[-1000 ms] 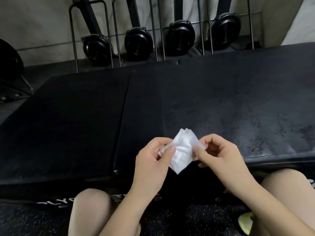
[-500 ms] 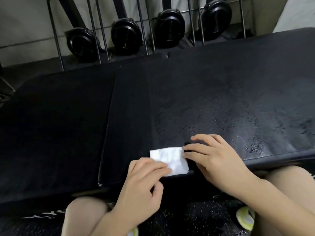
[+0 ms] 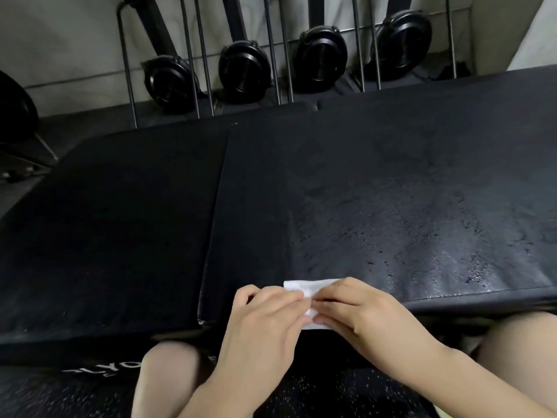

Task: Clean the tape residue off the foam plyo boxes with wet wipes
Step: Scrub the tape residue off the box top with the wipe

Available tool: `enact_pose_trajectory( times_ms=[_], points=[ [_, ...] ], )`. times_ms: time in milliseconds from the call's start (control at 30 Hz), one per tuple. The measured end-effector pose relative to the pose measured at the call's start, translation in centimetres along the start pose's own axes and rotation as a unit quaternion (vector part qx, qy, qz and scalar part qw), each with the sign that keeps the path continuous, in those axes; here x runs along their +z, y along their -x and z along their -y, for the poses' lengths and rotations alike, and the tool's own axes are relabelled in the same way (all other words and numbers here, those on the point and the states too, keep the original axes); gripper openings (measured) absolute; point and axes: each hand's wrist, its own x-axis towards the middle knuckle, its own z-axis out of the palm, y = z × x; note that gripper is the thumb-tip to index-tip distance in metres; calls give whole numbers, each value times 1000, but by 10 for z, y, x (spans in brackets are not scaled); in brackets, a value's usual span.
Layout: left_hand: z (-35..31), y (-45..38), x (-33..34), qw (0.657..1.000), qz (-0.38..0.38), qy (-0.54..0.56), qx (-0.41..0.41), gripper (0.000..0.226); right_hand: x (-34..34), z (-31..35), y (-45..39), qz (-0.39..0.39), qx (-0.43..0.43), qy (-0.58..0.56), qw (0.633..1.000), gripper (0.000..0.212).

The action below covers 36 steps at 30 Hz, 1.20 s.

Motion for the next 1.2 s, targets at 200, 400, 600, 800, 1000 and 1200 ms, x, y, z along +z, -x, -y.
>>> enact_pose_trajectory(
  times_ms=[200, 400, 600, 800, 1000, 1200],
  points=[
    [11, -25, 4, 999, 20, -39, -16, 20, 5, -21, -27, 7, 26, -19, 999, 22],
    [33, -64, 12, 992, 92, -84, -21, 21, -3, -31, -64, 33, 70, -20, 997, 29],
    [20, -36, 5, 999, 26, -2, -32, 21, -10, -22, -29, 40, 86, -51, 994, 21],
    [12, -25, 0, 996, 32, 48, -65, 27, -15, -23, -26, 45, 105, -53, 992, 22],
    [16, -31, 3, 995, 23, 45, -91, 17, -16, -25, -34, 29, 106, -22, 994, 19],
    [11, -29, -7, 985, 13, 118, -123, 16, -32, -17, -36, 80, 77, -45, 993, 39]
  ],
)
